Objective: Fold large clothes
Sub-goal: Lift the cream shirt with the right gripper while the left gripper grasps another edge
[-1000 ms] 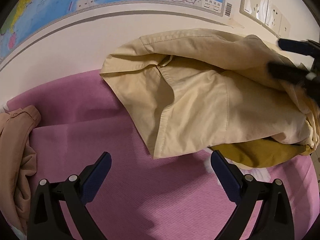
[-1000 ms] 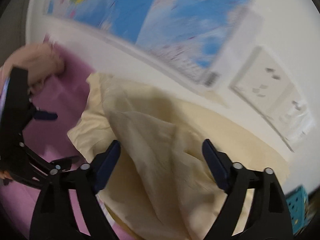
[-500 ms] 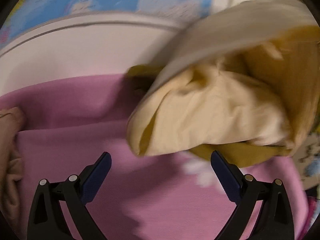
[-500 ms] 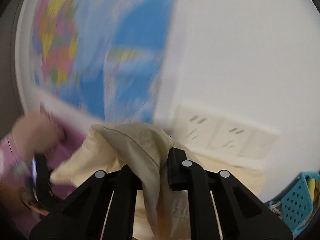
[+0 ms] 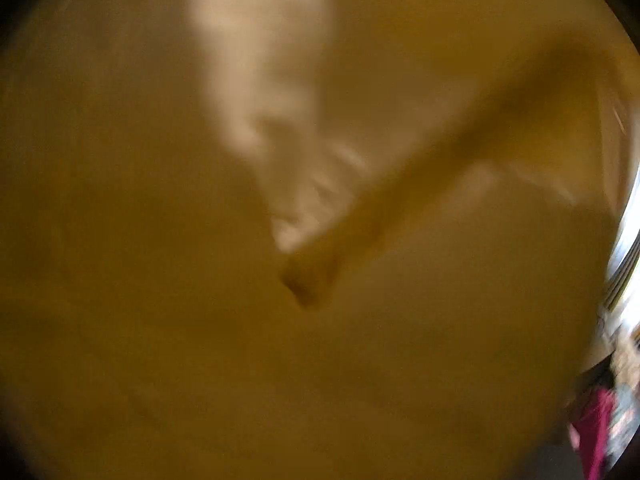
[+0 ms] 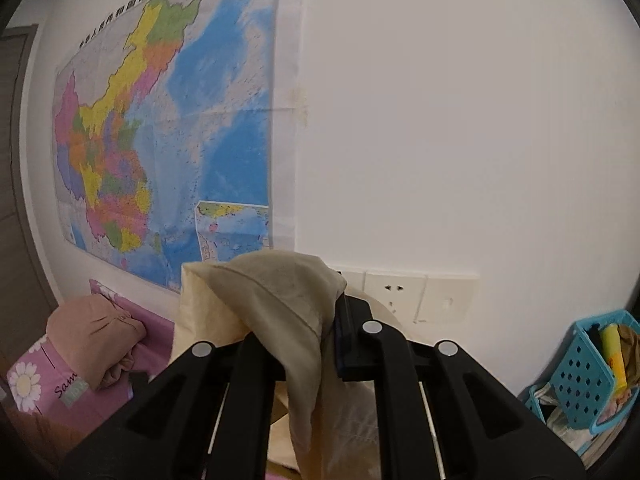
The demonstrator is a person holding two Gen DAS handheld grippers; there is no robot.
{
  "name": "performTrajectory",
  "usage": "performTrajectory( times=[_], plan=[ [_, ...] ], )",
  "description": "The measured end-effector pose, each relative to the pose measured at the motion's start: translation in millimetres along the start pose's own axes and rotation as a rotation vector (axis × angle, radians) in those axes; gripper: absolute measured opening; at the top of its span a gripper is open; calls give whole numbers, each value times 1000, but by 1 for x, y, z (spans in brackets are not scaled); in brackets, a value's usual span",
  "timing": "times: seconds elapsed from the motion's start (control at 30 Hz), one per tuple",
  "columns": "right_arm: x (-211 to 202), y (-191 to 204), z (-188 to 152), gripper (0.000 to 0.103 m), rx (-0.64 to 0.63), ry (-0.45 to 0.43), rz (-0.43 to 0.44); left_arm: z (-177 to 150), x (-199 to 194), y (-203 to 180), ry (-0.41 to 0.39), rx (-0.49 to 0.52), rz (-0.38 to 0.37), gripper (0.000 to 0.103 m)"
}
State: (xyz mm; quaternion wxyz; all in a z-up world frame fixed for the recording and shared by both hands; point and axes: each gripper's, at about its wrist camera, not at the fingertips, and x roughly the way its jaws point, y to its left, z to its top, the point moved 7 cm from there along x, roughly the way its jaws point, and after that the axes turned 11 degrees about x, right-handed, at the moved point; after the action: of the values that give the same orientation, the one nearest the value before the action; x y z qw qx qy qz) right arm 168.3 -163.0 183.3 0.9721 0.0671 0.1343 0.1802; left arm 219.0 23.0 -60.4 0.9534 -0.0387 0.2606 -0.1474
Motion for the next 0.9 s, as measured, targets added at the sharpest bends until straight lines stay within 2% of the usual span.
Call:
performTrajectory(
  times=[0.03,0.07,0.13,0.2,0.33,0.4,0.5,0.67,0.73,0.77,0.9],
  plan=[
    [-9,-5,2,7,4,-8,-7,9,3,4,-3,-24,-57,15],
    [-20,-9,5,7,2,-23,-21,16,4,7,0,-33,-77,13],
    [-46,-14,14,6,3,-67,-53,39,-8,7,-38,-23,-96,11],
    [-80,-16,30,6,17,-129,-70,64,-29,2,-99,26,-72,10],
    [-174,4,75,5,-41,-321,-64,137,-113,-14,-321,125,-46,10],
    [-221,19,94,5,-68,-399,-37,176,-175,-14,-447,134,-17,10],
    [-272,40,107,5,-97,-450,3,211,-250,-16,-569,148,15,10],
    [-319,66,95,6,-107,-441,85,213,-358,-20,-663,229,163,10],
    [-327,78,83,6,-90,-419,169,200,-389,-19,-683,264,243,10],
    [-327,85,76,6,-72,-402,207,188,-428,-16,-693,285,295,10],
    [-324,116,42,6,-19,-336,395,154,-485,-28,-670,331,452,9]
  ],
)
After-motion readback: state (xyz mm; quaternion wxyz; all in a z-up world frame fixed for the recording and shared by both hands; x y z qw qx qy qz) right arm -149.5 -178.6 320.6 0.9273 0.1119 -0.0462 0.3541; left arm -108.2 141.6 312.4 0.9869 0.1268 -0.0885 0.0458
